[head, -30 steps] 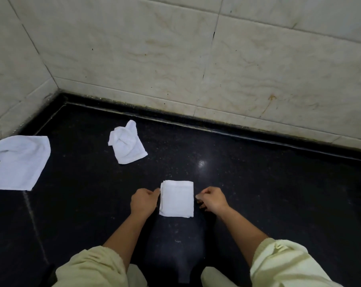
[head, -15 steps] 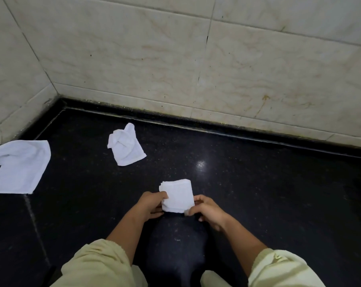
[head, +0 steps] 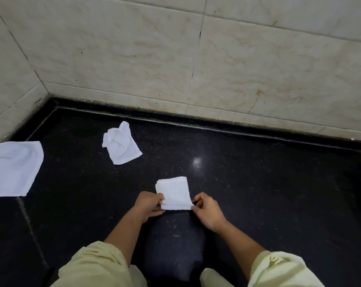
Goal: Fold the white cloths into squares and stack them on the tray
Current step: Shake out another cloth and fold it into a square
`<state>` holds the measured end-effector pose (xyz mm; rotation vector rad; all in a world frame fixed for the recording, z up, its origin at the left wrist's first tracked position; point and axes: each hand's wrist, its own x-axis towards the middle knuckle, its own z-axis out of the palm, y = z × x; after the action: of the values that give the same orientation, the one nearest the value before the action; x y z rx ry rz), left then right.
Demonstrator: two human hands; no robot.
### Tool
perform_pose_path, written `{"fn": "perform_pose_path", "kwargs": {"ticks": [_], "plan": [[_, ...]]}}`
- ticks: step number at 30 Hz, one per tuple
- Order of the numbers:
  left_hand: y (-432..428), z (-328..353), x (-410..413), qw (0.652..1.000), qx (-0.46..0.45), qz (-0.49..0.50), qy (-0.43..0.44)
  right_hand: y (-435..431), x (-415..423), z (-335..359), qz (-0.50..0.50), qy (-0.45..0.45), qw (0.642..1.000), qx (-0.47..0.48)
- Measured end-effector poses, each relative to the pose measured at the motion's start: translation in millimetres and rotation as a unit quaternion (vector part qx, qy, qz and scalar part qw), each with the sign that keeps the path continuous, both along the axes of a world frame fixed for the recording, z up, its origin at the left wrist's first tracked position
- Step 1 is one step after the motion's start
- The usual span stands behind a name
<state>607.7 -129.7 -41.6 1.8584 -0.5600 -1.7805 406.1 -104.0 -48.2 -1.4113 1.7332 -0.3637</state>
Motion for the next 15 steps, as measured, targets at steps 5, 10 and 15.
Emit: {"fn": "perform_pose_path", "kwargs": {"ticks": [5, 10, 15], "plan": [[4, -1, 0, 0.999, -0.017, -0.012, -0.031, -5, 0, 3, -0.056, -0.038, 0.997, 0.022], [3, 2, -3, 0.999, -0.031, 0.010, -0.034, -24, 14, 4, -0.115, -0.060, 0.991, 0.030], [2, 8, -3, 0.999, -0.003, 0.039, 0.016, -36, 26, 4, -0.189, -0.127, 0.966, 0.126]]}}
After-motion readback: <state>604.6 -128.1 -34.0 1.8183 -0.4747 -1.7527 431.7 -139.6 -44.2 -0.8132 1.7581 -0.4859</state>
